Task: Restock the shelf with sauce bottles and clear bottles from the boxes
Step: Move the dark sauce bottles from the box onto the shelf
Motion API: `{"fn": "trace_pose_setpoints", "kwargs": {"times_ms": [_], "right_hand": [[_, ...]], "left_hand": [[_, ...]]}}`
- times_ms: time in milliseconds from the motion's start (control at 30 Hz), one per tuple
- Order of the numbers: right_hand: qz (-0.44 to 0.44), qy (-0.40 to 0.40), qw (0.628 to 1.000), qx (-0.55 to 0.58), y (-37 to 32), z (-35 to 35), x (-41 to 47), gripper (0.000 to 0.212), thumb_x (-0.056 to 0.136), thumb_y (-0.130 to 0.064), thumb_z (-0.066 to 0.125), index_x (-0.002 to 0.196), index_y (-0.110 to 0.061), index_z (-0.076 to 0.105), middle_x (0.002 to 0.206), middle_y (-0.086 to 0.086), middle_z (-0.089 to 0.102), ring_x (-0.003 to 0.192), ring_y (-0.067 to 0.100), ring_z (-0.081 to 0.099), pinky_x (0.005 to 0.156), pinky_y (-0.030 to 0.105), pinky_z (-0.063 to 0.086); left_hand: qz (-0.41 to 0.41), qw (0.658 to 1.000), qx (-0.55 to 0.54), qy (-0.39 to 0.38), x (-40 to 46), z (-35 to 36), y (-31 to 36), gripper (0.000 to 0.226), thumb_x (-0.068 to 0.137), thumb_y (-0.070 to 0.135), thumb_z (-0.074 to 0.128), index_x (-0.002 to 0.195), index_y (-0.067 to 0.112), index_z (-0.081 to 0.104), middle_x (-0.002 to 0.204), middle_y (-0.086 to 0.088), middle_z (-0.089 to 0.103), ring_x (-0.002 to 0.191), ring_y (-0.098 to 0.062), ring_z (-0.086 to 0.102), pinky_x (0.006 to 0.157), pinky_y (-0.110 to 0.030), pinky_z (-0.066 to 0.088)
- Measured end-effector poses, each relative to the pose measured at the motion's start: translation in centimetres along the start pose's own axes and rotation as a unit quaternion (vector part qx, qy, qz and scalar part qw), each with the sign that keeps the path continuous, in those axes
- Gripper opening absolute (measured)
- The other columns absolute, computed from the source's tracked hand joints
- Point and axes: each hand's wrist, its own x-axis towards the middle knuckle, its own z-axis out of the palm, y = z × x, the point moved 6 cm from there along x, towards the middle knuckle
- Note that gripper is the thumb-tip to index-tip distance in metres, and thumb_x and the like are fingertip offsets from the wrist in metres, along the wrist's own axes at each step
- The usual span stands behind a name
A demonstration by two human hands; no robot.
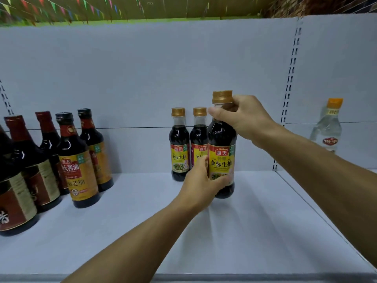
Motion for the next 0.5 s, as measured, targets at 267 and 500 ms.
{"fn": "trace_pose_setpoints", "kwargs": {"times_ms": [267, 500], "right_hand": [[0.011, 0.023, 1.0, -0.005, 4.0, -0.1, 3.2, 0.028, 0.082, -0.047, 0.071, 0.095, -0.022, 0.068, 0.092, 0.0, 0.071, 0.089, 0.018, 0.068, 0.085, 0.047, 0.057], [0.027, 0.029, 0.999, -0.001, 7.2, 0.2, 4.7, 0.034, 0.081, -0.049, 0.071, 0.098, -0.021, 0.068, 0.094, 0.0, 0.071, 0.091, 0.019, 0.068, 0.086, 0.048, 0.056]], "left_hand": [[-0.022, 0.978, 0.194, 0.069, 1.4, 0.5, -2.5, 0.03, 0.084, 0.036, 0.07, 0.093, 0.029, 0.043, 0.088, 0.016, 0.054, 0.081, -0.005, 0.054, 0.069, -0.025, 0.047], [0.008, 0.957, 0.291, 0.001, 2.5, 3.0, -3.0, 0.029, 0.09, 0.026, 0.06, 0.118, 0.021, 0.053, 0.115, -0.001, 0.051, 0.098, -0.022, 0.054, 0.086, -0.033, 0.049]]}}
